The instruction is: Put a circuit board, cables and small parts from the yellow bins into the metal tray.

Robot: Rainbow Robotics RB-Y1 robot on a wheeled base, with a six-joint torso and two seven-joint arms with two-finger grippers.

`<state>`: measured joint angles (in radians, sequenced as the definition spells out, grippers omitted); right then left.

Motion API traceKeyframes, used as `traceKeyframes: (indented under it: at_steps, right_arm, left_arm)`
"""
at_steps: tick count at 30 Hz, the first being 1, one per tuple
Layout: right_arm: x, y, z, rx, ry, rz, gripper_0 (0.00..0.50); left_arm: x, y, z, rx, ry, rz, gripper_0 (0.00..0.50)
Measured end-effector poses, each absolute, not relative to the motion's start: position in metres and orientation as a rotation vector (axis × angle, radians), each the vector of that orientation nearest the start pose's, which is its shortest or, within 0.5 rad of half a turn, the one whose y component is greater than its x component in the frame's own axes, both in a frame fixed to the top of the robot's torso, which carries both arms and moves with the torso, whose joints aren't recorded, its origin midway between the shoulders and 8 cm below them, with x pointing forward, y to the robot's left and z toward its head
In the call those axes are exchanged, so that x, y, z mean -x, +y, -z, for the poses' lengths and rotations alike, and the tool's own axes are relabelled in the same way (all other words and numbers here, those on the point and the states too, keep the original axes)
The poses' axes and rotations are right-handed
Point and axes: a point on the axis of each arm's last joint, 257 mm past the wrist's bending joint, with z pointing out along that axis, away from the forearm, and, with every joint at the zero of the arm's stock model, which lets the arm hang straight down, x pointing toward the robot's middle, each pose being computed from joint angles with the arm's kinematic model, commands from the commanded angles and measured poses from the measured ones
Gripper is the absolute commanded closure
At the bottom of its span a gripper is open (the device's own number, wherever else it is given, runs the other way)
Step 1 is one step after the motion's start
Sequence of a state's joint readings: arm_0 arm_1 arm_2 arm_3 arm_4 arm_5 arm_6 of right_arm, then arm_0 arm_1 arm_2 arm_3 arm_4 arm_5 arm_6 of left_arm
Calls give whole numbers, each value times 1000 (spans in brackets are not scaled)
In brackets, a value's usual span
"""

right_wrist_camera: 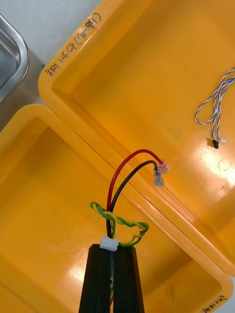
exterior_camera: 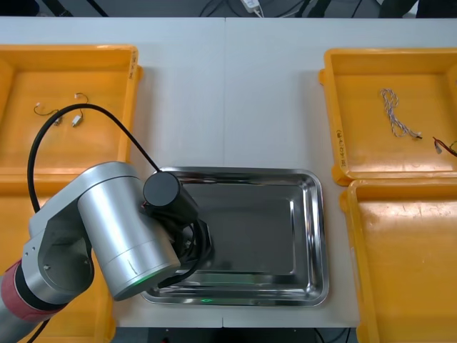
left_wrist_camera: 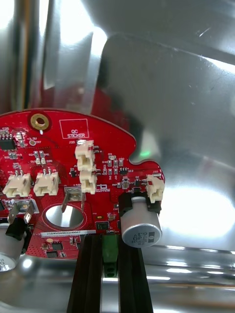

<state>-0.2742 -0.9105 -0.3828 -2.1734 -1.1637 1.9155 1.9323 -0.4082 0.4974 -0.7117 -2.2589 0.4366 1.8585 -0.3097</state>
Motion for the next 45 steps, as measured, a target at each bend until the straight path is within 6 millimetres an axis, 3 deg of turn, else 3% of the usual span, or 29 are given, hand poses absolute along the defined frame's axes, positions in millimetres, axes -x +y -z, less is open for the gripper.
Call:
traceKeyframes:
  at_steps: [8, 18, 34, 35, 36, 37, 38, 39, 40, 42, 45]
  right_arm:
    - [-378, -341, 97, 1032, 2400, 76, 500]
    - [-378, -340, 97, 1035, 2399, 71, 500]
    - [-377, -338, 97, 1042, 2397, 60, 500]
    - [-377, -338, 97, 1042, 2397, 60, 500]
    - [-377, -338, 97, 1043, 2397, 59, 500]
    - [-377, -338, 97, 1043, 2397, 58, 500]
    - [-376, -338, 97, 1044, 2396, 57, 500]
    - [-376, -337, 97, 1045, 2396, 56, 500]
    - [-376, -337, 97, 1045, 2396, 55, 500]
    - [-376, -337, 97, 1045, 2396, 54, 500]
    - [-376, -337, 97, 1046, 2396, 54, 500]
  left_arm:
    - [-323, 74, 287, 232, 2777, 228, 500]
    - [-303, 58, 304, 230, 2812, 285, 500]
    - [-301, 52, 308, 304, 2803, 330, 491]
    - [-301, 51, 308, 303, 2802, 335, 417]
    - [-302, 51, 307, 303, 2800, 339, 376]
    - [-302, 50, 307, 303, 2799, 342, 248]
    - [-302, 50, 307, 303, 2798, 345, 179]
    - [-303, 50, 307, 303, 2796, 345, 144]
    - [-303, 50, 307, 304, 2795, 344, 76]
    - [-305, 50, 306, 306, 2788, 346, 7]
    - [-307, 48, 305, 306, 2778, 358, 0]
